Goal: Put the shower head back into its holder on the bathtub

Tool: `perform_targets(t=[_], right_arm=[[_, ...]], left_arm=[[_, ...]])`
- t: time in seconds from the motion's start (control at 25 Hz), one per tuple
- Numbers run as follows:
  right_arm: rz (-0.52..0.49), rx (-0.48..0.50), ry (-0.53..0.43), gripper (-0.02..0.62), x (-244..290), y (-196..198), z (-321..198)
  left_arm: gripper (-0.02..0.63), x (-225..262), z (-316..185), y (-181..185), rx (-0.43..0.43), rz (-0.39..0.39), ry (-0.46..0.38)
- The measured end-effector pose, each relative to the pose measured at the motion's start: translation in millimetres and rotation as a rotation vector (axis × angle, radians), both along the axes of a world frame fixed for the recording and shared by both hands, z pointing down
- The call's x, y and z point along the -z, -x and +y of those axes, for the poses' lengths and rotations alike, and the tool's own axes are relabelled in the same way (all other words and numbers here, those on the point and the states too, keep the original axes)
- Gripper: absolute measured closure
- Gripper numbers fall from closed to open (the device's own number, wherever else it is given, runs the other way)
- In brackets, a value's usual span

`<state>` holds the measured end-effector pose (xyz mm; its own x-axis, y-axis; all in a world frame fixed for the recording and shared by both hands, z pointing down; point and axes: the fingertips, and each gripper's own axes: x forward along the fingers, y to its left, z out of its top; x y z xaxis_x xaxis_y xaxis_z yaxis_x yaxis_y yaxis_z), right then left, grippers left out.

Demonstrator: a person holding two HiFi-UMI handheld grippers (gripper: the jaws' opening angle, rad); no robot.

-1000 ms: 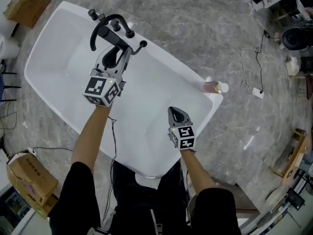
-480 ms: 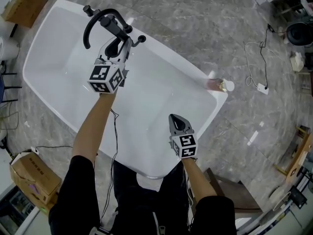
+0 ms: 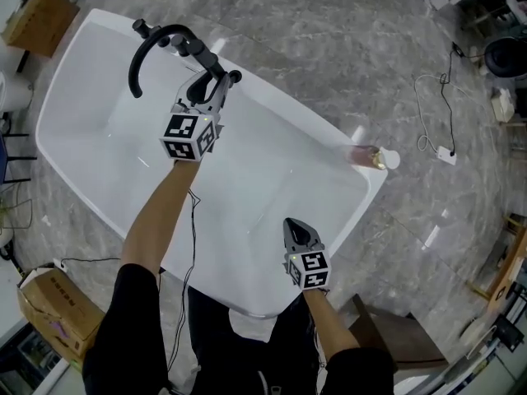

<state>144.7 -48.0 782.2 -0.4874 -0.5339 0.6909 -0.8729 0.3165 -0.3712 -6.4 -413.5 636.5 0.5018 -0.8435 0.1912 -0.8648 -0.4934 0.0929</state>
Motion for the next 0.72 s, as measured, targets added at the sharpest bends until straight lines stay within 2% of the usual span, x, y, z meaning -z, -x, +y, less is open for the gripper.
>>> perform_targets(t=[0.2, 0.6, 0.72], right_arm=[[-0.012, -0.013, 0.022, 0.590, -9, -2, 11], [-0.012, -0.045, 0.051, 0.589, -26, -6, 31], [-0.014, -0.063, 0.054, 0.589, -33, -9, 35]], left_arm=[[0.472, -22, -14, -4, 0.017, -0.066, 0.005], [0.472, -70, -48, -17, -0.006, -0.128, 0.059], [0.472, -85, -57, -12, 0.019, -0.126, 0.073]])
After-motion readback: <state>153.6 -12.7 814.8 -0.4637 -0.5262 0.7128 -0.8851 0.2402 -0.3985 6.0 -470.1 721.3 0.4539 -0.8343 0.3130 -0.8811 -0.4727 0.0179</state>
